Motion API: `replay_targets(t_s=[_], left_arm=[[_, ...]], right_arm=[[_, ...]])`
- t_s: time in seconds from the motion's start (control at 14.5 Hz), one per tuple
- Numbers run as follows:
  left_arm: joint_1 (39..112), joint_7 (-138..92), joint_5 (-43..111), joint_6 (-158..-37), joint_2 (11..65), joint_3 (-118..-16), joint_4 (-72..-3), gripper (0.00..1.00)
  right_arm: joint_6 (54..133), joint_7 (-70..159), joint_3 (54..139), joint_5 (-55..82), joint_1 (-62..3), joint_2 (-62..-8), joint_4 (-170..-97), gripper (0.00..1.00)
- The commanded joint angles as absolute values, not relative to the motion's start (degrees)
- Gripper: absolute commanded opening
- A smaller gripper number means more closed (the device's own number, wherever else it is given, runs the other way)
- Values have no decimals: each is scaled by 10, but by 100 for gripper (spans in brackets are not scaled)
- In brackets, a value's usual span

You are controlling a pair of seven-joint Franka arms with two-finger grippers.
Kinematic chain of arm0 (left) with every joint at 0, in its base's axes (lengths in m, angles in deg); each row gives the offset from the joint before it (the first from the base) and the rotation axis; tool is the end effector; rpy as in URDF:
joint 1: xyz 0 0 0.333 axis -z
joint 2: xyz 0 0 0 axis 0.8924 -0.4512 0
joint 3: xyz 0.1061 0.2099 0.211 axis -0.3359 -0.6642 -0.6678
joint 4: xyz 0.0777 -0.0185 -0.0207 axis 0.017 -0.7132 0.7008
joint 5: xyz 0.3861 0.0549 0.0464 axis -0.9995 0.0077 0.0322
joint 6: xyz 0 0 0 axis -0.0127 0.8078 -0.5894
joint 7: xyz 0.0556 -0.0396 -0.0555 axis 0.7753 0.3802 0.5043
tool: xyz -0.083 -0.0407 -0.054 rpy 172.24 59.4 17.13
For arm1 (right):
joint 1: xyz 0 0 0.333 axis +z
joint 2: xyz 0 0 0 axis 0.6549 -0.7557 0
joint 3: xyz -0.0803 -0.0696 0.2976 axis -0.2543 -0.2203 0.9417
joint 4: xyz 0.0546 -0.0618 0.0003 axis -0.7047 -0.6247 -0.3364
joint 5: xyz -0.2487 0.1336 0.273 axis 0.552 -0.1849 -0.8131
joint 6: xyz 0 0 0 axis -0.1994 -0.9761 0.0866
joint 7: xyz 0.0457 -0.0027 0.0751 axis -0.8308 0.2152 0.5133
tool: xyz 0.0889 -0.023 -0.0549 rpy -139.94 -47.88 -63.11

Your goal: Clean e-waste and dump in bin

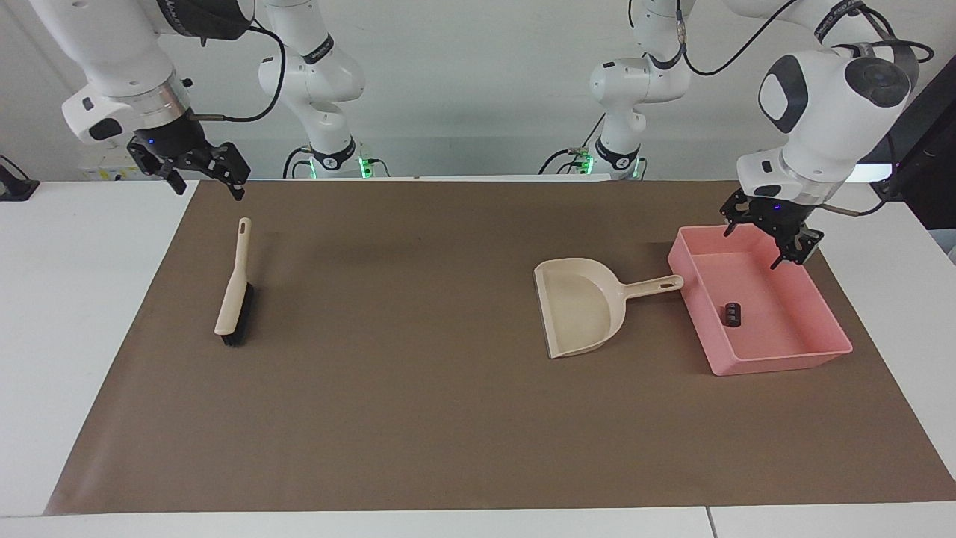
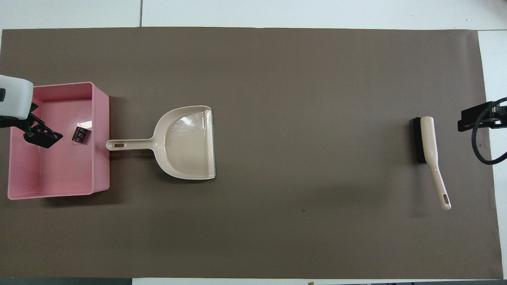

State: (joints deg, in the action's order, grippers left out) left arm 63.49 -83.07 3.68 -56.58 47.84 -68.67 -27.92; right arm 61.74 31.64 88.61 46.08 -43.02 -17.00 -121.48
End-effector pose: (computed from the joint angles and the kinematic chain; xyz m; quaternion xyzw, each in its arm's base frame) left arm 0.5593 -0.0111 0.5513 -0.9151 0.4004 0.0365 0.0292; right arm 0.5305 -0.0314 0.6316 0.9973 -0.0640 -0.0286 0.0195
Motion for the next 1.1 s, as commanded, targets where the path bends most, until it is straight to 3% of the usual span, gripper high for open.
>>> replay_targets(t_s=[0.0,0.34,0.89,1.03], left_arm=[[633,-701,55,-496,482,-691,-239,99],[634,-467,82,-429,506,-693,-220,99],[628,-452,98,-379,458,-698,-105,99],[627,-448,99,-375,459,-697,-104,99]], right_arm=[[611,326,892,448,-440,-173,-1209,100],[611,326,892,448,-440,-173,-1209,100],[611,326,892,448,-440,-173,-1209,100],[611,326,892,448,-440,-173,-1209,100]])
